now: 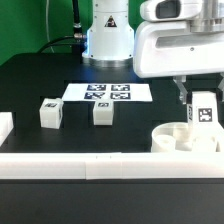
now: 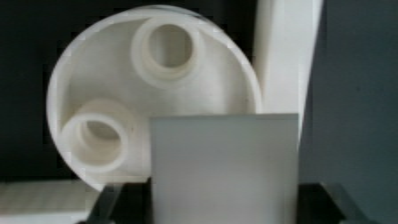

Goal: Assemble stool

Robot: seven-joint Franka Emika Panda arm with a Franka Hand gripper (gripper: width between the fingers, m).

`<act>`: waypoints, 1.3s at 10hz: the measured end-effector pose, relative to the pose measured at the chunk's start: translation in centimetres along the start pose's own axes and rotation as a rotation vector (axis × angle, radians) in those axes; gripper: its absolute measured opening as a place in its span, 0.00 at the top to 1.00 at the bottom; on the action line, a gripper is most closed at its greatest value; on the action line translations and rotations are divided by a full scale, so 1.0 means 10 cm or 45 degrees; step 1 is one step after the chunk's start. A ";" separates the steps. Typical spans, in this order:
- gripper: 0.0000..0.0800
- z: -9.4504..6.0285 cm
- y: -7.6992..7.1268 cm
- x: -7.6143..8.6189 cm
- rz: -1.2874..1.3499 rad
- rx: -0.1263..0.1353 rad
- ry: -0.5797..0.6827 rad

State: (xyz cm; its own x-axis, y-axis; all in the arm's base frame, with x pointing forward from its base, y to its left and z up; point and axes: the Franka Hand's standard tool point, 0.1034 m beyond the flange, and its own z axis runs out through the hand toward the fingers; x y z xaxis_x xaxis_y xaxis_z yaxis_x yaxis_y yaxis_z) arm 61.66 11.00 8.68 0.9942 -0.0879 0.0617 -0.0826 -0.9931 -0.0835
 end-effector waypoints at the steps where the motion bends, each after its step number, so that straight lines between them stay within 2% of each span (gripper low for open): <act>1: 0.58 0.00 -0.01 0.00 0.080 0.002 0.001; 4: 0.58 0.00 -0.04 -0.01 0.337 0.020 -0.001; 7: 0.58 0.00 -0.05 0.02 0.835 0.124 -0.012; 8: 0.58 0.00 -0.05 0.03 0.986 0.147 -0.023; 12: 0.58 0.00 -0.06 0.05 1.225 0.170 -0.037; 13: 0.58 0.00 -0.04 0.07 1.401 0.220 -0.050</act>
Offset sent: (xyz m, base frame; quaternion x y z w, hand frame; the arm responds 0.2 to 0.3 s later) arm 0.0000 0.0000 0.0000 0.0000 0.0000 0.1938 0.9810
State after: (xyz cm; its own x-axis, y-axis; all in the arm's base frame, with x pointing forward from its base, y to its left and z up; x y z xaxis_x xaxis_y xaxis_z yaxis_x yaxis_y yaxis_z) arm 62.35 11.35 8.78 0.3864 -0.9079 -0.1625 -0.9125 -0.3506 -0.2109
